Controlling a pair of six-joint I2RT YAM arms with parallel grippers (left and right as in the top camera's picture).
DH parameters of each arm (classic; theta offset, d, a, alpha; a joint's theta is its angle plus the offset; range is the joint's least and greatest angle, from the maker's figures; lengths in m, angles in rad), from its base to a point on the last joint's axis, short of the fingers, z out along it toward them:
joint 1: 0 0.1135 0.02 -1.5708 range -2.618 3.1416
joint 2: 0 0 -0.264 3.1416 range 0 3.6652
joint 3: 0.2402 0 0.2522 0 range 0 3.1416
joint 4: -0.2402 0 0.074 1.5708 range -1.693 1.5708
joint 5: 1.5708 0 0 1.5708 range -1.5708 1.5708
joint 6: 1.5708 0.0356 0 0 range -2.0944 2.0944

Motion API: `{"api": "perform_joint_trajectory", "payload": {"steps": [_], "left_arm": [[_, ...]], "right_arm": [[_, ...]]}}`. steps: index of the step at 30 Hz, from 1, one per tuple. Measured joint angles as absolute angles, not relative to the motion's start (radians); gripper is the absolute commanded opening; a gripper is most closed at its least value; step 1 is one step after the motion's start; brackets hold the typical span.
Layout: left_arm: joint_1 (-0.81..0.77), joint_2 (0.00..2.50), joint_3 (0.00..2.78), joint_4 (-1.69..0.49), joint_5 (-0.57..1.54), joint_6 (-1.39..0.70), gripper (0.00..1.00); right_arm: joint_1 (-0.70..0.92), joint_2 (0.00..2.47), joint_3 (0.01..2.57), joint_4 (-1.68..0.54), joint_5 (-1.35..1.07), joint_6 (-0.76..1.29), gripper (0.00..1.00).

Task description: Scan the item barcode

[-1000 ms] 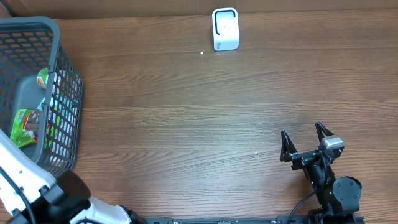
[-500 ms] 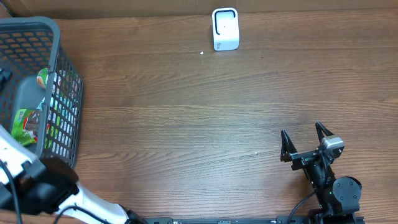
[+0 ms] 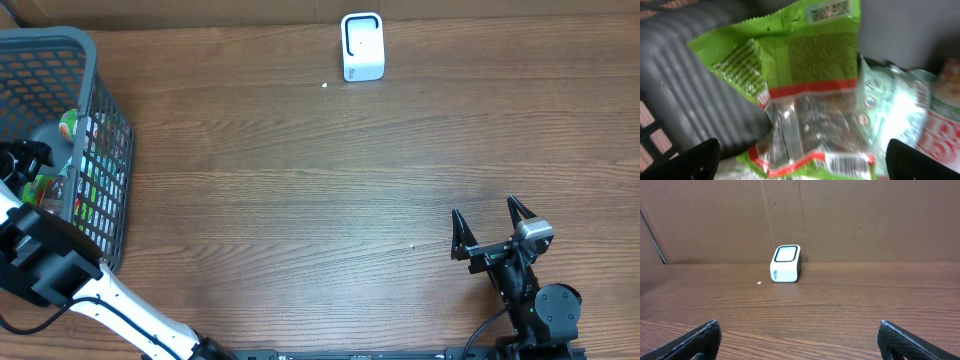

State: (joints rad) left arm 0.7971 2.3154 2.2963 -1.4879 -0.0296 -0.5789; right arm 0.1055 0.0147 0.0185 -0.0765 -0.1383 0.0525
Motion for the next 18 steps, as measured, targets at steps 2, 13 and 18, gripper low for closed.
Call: {"api": "perform_joint_trajectory", "payload": {"steps": [2, 13, 18], "left_arm": [[0.799, 2.323, 2.284, -1.465, -0.03, -0.579, 0.96], [0.797, 2.326, 2.004, -1.272, -0.039, -0.586, 0.83], [0.798, 2.324, 1.97, -1.244, -0.037, -0.591, 0.33]], "right_arm": [[0.105, 0.015, 0.019, -0.076, -0.138, 0.053, 1.0], [0.105, 0.015, 0.019, -0.076, -0.138, 0.052, 1.0], [0.105, 0.015, 0.019, -0.076, -0.138, 0.053, 1.0]]}}
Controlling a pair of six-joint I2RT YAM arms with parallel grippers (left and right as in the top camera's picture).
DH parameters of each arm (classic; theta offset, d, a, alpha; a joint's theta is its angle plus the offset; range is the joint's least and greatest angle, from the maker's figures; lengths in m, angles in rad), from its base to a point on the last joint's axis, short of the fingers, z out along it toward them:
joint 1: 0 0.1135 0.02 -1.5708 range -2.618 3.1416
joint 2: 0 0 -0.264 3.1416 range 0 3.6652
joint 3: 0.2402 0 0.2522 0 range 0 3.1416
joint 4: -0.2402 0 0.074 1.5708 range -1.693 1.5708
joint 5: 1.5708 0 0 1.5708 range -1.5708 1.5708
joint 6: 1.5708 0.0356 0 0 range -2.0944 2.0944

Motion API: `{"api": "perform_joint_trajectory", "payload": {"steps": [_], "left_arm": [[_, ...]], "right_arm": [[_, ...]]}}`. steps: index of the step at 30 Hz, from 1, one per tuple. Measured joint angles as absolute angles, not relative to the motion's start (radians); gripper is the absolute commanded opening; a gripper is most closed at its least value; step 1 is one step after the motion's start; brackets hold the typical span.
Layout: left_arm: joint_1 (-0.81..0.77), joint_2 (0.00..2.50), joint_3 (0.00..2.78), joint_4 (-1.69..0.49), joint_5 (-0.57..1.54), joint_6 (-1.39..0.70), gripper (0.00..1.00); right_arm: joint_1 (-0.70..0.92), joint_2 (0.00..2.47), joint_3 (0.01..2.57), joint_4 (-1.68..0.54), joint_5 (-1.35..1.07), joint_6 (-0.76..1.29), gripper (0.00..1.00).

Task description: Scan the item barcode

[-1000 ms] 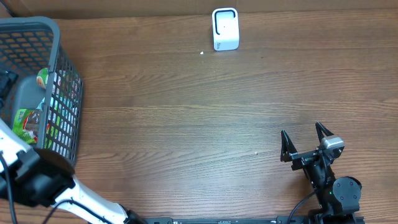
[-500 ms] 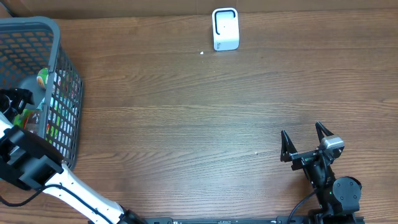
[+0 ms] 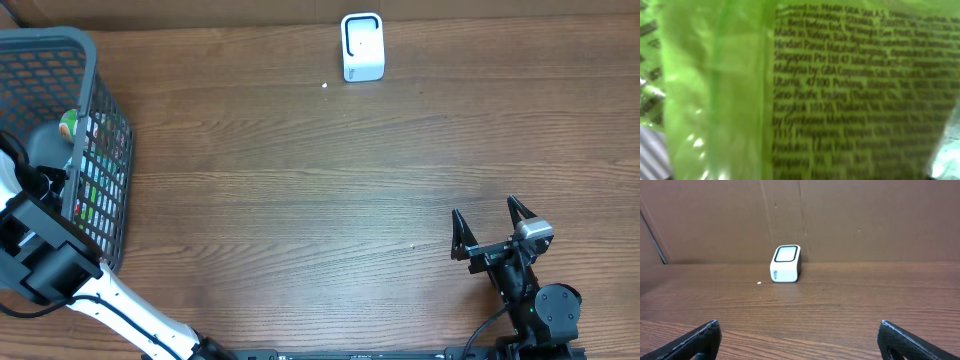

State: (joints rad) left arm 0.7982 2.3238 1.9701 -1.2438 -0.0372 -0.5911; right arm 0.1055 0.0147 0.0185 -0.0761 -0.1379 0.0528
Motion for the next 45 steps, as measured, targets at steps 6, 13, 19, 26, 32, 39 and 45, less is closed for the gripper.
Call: {"api": "perform_joint_trajectory", "payload": {"steps": [6, 13, 19, 26, 32, 39, 45], "left_arm": [[0.799, 2.31, 1.97, -1.245, -0.049, -0.569, 0.04], [0.799, 2.31, 1.977, -1.269, -0.048, -0.543, 0.04], [0.798, 2.293, 2.078, -1.337, -0.035, -0.486, 0.04], [0.791, 2.042, 2.216, -1.36, -0.025, -0.405, 0.04], [0.717, 1.771, 2.248, -1.369, 0.009, -0.282, 0.04], [0.502, 1.648, 2.249, -1.438, 0.047, -0.134, 0.04], [0.25, 1.646, 2.245, -1.564, 0.065, -0.066, 0.04]], "right_arm": [[0.105, 0.015, 0.019, -0.076, -0.138, 0.052, 1.0], [0.105, 0.015, 0.019, -0.076, -0.138, 0.053, 1.0], [0.105, 0.015, 0.019, -0.076, -0.138, 0.053, 1.0], [0.105, 0.015, 0.019, -0.076, -0.138, 0.053, 1.0], [0.105, 0.015, 0.019, -0.076, -0.138, 0.053, 1.0], [0.105, 0.015, 0.019, -0.076, -0.138, 0.052, 1.0], [0.105, 0.015, 0.019, -0.076, -0.138, 0.052, 1.0]]}}
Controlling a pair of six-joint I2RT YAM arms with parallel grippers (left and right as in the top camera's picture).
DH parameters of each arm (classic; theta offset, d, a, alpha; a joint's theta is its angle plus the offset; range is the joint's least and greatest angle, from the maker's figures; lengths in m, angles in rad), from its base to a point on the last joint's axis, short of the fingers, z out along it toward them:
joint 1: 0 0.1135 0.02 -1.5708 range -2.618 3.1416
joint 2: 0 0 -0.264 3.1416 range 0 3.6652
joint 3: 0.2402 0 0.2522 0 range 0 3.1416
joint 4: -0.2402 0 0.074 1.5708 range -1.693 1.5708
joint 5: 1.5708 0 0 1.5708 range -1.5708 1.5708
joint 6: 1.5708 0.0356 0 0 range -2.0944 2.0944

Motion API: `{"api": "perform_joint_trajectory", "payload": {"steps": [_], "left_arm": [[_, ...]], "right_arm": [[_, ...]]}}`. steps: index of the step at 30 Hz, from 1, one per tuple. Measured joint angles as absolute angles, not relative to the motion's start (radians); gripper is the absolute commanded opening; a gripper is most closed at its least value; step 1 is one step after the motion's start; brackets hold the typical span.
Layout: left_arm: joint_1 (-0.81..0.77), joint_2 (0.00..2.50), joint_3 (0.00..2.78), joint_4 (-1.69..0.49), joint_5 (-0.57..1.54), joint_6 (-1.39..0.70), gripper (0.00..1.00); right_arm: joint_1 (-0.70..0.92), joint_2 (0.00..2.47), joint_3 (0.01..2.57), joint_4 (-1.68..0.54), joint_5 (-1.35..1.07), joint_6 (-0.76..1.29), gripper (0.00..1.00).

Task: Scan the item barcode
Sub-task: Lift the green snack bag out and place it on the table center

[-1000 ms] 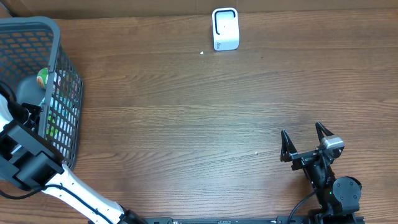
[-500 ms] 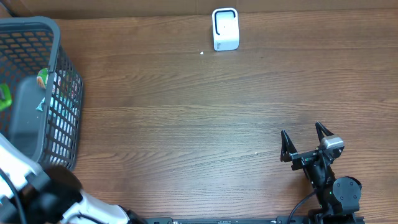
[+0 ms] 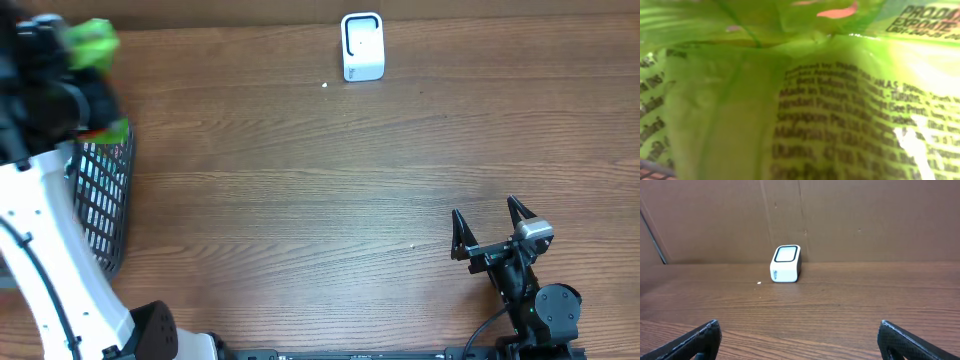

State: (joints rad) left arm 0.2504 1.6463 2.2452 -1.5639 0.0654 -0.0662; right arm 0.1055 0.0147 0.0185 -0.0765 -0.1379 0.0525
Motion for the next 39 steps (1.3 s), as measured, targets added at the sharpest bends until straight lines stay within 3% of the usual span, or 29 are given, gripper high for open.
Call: {"api": "perform_joint_trajectory", "payload": {"steps": [9, 19, 26, 28, 29, 31, 33, 39], "left_arm": [[-0.031, 1.725, 2.063, -1.564, 0.073, -0.061, 0.04], [-0.239, 1.857, 1.702, -1.293, 0.075, -0.209, 0.04], [-0.384, 1.955, 1.621, -1.142, 0.097, -0.332, 0.08], [-0.411, 1.982, 1.621, -1.119, 0.105, -0.379, 0.24], [-0.422, 1.992, 1.621, -1.113, 0.11, -0.401, 0.43], [-0.439, 2.011, 1.621, -1.107, 0.121, -0.433, 0.59], [-0.443, 2.019, 1.621, -1.106, 0.13, -0.462, 0.64], [-0.433, 2.02, 1.67, -1.176, 0.139, -0.476, 0.67]], "right_arm": [[0.105, 0.015, 0.019, -0.076, -0.138, 0.052, 1.0], [0.105, 0.015, 0.019, -0.077, -0.138, 0.053, 1.0], [0.105, 0.015, 0.019, -0.076, -0.138, 0.052, 1.0], [0.105, 0.015, 0.019, -0.076, -0.138, 0.052, 1.0], [0.105, 0.015, 0.019, -0.076, -0.138, 0.052, 1.0], [0.105, 0.015, 0.019, -0.076, -0.138, 0.052, 1.0], [0.105, 0.015, 0.019, -0.076, -0.138, 0.052, 1.0], [0.105, 0.015, 0.019, -0.076, -0.138, 0.053, 1.0]]}}
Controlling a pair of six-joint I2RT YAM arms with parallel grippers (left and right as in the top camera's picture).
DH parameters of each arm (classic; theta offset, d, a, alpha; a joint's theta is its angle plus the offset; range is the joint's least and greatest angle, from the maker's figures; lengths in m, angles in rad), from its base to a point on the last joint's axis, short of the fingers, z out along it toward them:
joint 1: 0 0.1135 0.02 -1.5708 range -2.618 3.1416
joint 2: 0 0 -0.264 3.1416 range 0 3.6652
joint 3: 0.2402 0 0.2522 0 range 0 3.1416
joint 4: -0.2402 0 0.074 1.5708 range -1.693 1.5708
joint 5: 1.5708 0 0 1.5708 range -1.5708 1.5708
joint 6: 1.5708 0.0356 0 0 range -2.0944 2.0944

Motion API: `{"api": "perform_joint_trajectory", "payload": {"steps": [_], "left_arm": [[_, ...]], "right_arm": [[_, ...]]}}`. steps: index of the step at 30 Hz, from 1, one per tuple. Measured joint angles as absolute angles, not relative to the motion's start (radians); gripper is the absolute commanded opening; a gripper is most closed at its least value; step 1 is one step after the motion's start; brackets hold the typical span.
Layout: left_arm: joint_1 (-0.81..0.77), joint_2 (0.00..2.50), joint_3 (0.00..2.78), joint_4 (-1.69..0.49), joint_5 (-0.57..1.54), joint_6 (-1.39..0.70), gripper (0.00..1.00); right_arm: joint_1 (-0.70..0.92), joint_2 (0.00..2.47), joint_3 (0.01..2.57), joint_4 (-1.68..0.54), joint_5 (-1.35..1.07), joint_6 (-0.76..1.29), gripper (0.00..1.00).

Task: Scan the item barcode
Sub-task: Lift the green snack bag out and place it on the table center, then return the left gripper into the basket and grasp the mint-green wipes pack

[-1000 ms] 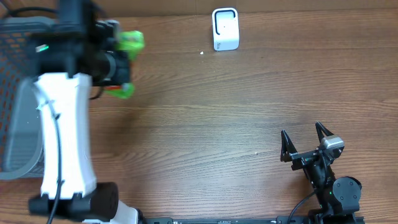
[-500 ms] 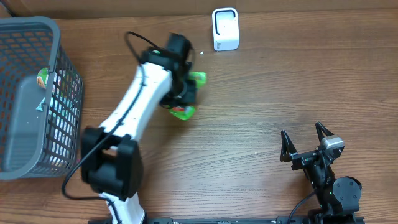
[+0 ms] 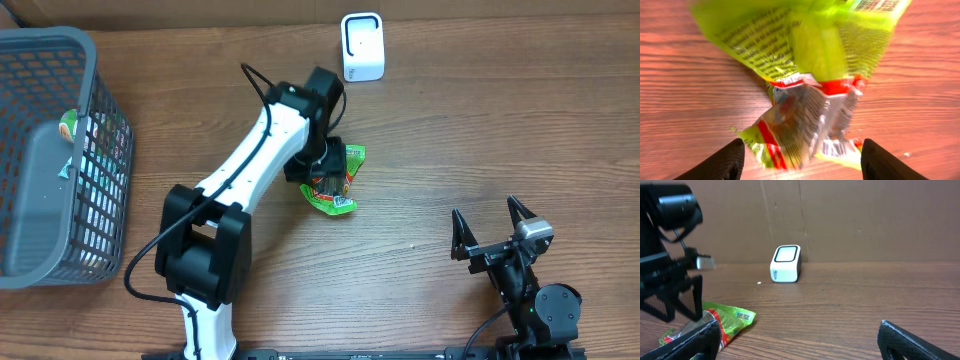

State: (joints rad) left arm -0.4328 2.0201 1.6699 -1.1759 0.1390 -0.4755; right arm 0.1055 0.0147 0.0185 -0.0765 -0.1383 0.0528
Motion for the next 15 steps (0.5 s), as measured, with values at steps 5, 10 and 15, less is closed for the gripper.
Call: {"api": "perform_joint_trajectory", "payload": {"steps": [5, 10, 15], "left_arm": [[-0.386, 2.018, 1.898, -1.293, 0.135, -0.449, 0.72], [-0.275, 1.977, 2.16, -1.422, 0.115, -0.416, 0.75], [-0.1, 1.901, 2.333, -1.523, 0.056, -0.409, 0.75]], "right_arm": [[0.105, 0.015, 0.019, -0.077, -0.138, 0.053, 1.0], [0.105, 0.015, 0.019, -0.076, -0.138, 0.053, 1.0], [0.106, 0.015, 0.019, -0.076, -0.138, 0.053, 1.0]]}}
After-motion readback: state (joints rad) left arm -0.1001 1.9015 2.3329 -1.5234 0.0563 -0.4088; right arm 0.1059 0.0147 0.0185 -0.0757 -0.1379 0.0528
